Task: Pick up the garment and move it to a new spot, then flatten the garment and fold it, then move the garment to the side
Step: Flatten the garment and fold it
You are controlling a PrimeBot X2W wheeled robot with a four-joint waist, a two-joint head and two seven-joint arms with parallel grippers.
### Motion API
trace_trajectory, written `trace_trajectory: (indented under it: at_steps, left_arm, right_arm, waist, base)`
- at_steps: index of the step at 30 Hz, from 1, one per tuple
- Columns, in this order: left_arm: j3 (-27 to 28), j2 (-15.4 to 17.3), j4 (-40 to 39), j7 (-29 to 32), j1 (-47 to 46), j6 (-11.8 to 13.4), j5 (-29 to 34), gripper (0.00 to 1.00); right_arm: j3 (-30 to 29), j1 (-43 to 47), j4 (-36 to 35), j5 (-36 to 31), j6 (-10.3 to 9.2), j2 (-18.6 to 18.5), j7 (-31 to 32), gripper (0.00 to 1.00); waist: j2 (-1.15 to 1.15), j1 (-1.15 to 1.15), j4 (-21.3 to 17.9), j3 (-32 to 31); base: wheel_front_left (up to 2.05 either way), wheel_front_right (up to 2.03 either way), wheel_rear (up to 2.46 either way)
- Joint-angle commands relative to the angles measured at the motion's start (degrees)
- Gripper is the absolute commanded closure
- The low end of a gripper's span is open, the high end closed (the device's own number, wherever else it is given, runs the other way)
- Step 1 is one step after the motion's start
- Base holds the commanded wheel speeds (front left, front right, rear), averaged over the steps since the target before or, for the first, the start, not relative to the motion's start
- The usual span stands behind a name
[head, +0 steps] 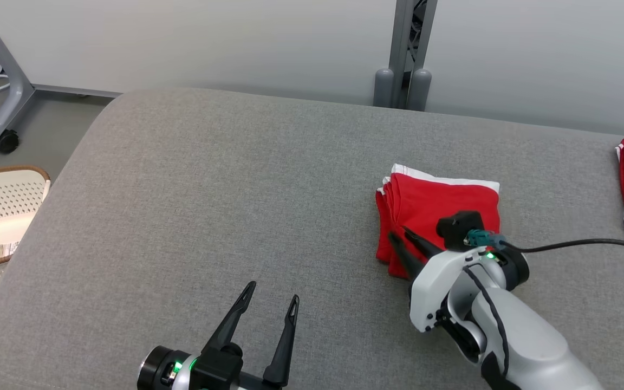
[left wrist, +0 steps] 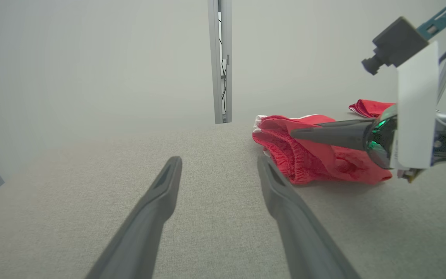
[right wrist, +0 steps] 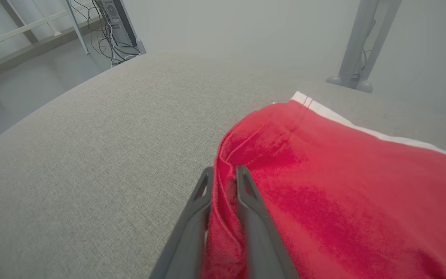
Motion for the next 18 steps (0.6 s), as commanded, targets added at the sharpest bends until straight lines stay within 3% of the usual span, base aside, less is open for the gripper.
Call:
trace_trajectory:
  at_steps: [1, 2, 10, 14, 18]
  left_arm:
    - [0.11, 0.2, 0.18, -0.22, -0.29, 0.14, -0.25, 0.0]
    - [0.08, 0.2, 0.24, -0.22, -0.25, 0.12, -0.24, 0.0]
    - [0.33, 0.33, 0.69, -0.22, 0.63, 0.18, -0.13, 0.0]
    - [1.2, 0.31, 0.07, -0.22, 1.55, 0.95, -0.56, 0.0]
    - [2.31, 0.18, -1.11, -0.22, 2.18, 1.61, -1.74, 0.0]
  right_arm:
    - [0.96, 0.83, 0.39, 0.82, -0.02, -0.05, -0.41, 0.55]
    - [1.76, 1.19, 0.19, 1.58, -0.02, -0.06, -0.42, 0.0]
    - [3.85, 3.44, -4.08, 7.3, -0.02, -0.1, -6.35, 0.0]
    - [-0.86, 6.09, -6.54, 3.83, -0.01, -1.58, -9.57, 0.0]
    - [-9.54, 13.03, -16.31, -2.19, -0.02, -3.56, -9.63, 0.0]
  waist:
    - [0.0, 0.0, -0.25, -0.29]
    - [0.0, 0.0, -0.33, -0.39]
    - [0.0, 0.0, -1.91, -2.16]
    - [0.0, 0.0, -4.13, -3.17]
    - [0.0, 0.0, -6.86, -3.33]
  base:
    - [0.0, 0.0, 0.0]
    - [0.0, 0.0, 0.0]
    - [0.0, 0.0, 0.0]
    - [0.0, 0.0, 0.0]
    - [0.0, 0.0, 0.0]
